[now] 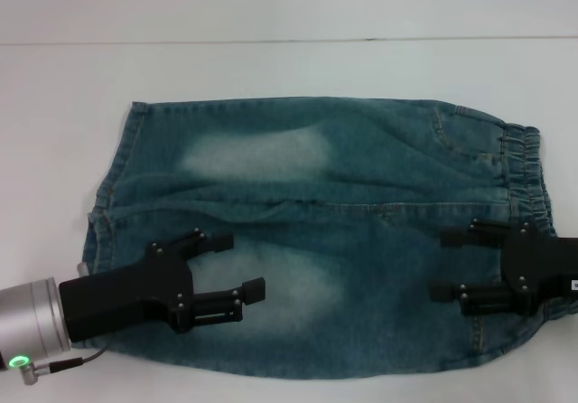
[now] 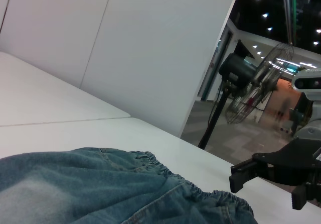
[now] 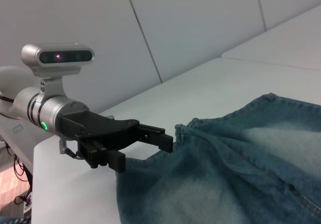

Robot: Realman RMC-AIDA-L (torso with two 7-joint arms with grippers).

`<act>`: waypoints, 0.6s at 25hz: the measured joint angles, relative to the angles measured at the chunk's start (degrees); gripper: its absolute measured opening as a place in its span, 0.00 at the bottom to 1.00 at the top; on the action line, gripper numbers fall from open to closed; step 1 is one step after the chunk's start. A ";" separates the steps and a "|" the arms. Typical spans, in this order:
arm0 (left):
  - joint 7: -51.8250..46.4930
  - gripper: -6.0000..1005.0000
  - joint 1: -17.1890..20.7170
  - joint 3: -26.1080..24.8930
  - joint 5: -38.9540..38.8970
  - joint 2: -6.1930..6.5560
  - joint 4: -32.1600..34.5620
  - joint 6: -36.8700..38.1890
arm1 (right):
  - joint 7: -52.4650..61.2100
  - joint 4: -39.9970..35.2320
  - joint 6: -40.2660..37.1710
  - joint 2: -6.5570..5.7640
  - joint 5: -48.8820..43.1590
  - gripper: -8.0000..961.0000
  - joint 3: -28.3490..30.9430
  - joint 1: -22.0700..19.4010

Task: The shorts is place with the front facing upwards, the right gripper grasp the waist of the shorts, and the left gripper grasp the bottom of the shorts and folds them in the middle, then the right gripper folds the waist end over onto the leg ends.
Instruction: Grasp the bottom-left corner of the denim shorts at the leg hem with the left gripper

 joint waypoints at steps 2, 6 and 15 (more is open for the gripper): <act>0.00 0.93 -0.01 0.00 0.00 0.00 0.00 0.18 | -0.07 -0.01 -0.04 0.01 0.00 0.97 0.09 -0.02; 0.00 0.93 -0.03 0.00 -0.01 0.00 0.00 0.50 | -0.11 -0.04 0.00 0.04 0.00 0.97 0.12 0.04; -7.20 0.92 2.45 -1.96 -0.02 0.01 5.23 2.38 | -0.14 -0.07 -0.31 0.04 0.32 0.97 0.62 -0.18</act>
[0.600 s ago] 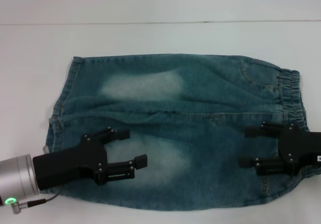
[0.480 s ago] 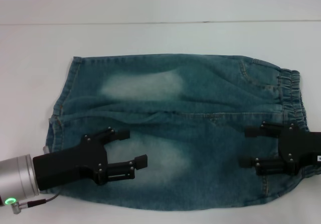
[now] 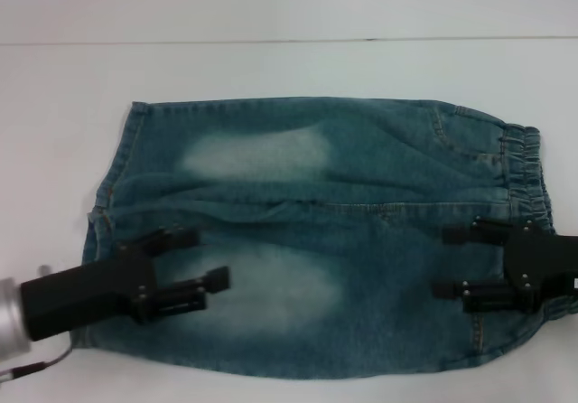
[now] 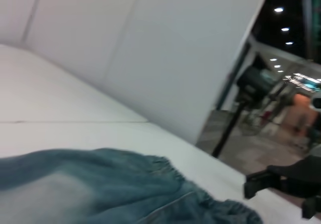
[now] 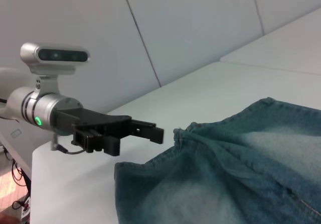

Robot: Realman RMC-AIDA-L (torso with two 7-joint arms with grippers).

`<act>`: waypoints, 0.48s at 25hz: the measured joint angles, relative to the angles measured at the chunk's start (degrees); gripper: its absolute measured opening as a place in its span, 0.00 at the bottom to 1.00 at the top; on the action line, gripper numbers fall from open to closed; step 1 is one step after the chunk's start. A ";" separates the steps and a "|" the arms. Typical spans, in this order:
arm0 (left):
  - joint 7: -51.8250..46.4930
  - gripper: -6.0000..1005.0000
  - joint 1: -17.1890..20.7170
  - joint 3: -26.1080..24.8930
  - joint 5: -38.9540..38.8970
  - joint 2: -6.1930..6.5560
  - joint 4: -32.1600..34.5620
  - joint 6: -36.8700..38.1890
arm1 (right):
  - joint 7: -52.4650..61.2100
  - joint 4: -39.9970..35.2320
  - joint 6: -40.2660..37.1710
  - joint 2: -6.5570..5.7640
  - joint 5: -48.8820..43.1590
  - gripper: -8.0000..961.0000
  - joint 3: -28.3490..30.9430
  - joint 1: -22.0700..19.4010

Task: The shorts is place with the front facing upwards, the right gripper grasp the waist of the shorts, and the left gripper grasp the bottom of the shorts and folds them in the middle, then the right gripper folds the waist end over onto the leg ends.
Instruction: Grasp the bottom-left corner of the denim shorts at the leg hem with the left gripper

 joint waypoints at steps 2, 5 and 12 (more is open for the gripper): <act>-1.95 0.92 2.07 -0.08 0.00 -0.11 3.35 0.62 | -0.04 -0.02 -0.01 -0.01 0.03 0.97 0.14 -0.07; -5.77 0.92 5.13 -0.24 0.20 -0.06 8.23 2.80 | -0.07 -0.01 0.02 -0.06 0.05 0.97 0.19 -0.07; -13.68 0.91 8.21 -8.09 6.79 0.19 16.77 8.26 | -0.10 -0.21 0.02 -0.10 0.05 0.97 0.20 -0.13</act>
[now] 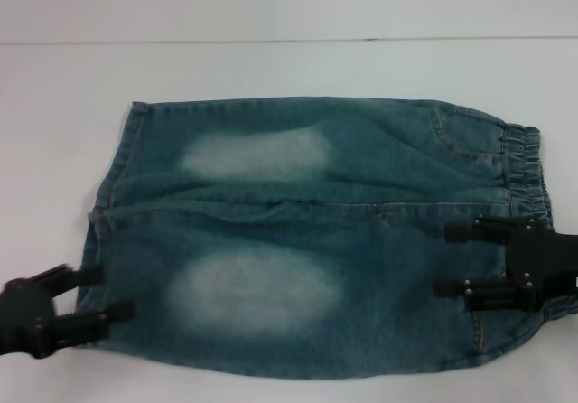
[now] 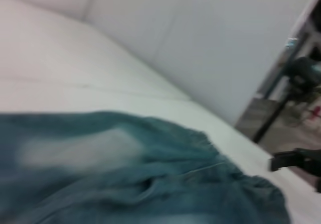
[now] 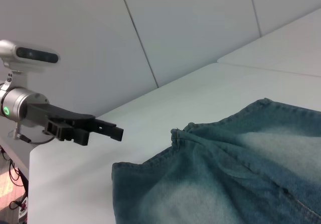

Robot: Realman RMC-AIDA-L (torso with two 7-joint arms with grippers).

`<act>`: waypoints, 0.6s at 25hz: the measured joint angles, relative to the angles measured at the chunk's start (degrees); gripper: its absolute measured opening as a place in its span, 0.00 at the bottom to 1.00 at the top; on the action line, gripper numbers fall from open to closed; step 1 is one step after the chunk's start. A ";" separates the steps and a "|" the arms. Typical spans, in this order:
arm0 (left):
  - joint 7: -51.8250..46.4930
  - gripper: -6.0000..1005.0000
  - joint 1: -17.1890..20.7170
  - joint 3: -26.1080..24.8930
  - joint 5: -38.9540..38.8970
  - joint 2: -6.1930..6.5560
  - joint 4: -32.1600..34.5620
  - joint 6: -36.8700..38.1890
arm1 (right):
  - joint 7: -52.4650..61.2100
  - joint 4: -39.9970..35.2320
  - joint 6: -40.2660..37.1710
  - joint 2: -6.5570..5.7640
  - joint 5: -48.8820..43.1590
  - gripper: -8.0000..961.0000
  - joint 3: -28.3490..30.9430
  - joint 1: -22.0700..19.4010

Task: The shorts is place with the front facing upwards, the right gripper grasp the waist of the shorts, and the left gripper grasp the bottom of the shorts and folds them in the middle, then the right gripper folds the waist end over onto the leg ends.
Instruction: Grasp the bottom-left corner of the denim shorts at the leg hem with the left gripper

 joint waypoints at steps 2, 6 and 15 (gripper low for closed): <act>-2.57 0.91 -0.05 -2.55 2.63 0.26 0.92 -0.43 | -0.06 0.08 0.06 0.00 0.00 0.97 0.00 -0.02; -5.59 0.91 -0.32 -5.82 7.82 0.92 2.27 -0.90 | -0.16 0.10 0.04 0.00 0.00 0.97 0.00 -0.03; -7.34 0.90 -1.20 -6.78 15.49 0.93 3.43 -1.94 | -0.17 -0.11 -0.07 0.07 0.00 0.97 -0.01 -0.03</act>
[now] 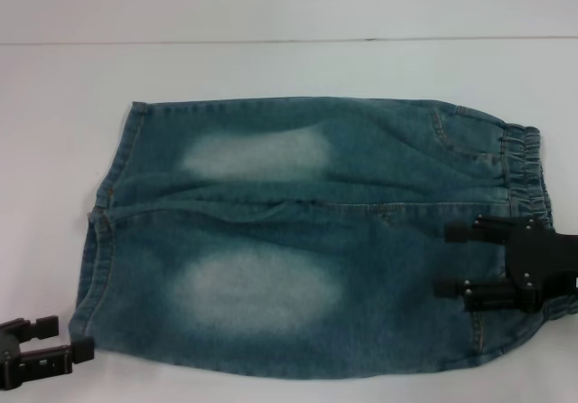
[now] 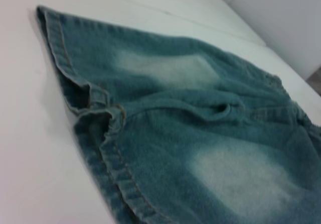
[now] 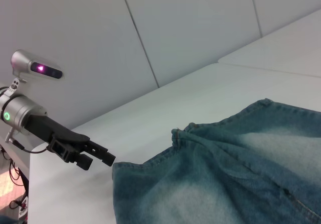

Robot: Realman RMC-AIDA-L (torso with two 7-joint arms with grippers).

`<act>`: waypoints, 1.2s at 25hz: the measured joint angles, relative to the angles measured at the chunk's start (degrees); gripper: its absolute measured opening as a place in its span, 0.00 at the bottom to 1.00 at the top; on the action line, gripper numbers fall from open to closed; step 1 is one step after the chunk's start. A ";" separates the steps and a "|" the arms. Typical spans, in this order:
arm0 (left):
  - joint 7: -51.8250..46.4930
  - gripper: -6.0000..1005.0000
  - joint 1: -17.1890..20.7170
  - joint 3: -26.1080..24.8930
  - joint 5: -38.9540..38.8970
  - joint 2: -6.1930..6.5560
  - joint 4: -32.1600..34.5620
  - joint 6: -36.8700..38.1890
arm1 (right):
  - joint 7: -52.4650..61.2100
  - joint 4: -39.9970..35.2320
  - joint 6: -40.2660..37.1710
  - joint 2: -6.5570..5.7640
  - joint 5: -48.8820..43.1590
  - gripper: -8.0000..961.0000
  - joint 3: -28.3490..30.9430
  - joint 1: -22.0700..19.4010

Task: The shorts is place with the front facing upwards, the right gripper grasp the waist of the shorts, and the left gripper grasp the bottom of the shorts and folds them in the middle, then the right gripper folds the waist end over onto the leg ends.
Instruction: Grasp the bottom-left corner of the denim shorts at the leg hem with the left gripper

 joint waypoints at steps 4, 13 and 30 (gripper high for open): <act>-0.05 0.90 -0.78 0.14 0.96 -0.08 -0.34 -0.62 | 0.03 -0.01 -0.04 0.03 0.00 0.97 -0.07 0.06; -0.10 0.90 -1.76 0.50 1.64 -0.37 -0.59 -0.79 | 0.08 0.02 -0.04 0.03 0.00 0.97 0.01 0.09; -1.29 0.88 -2.45 1.77 2.77 -0.33 -1.17 -1.74 | 0.28 0.00 -0.03 0.03 -0.16 0.97 -0.03 0.12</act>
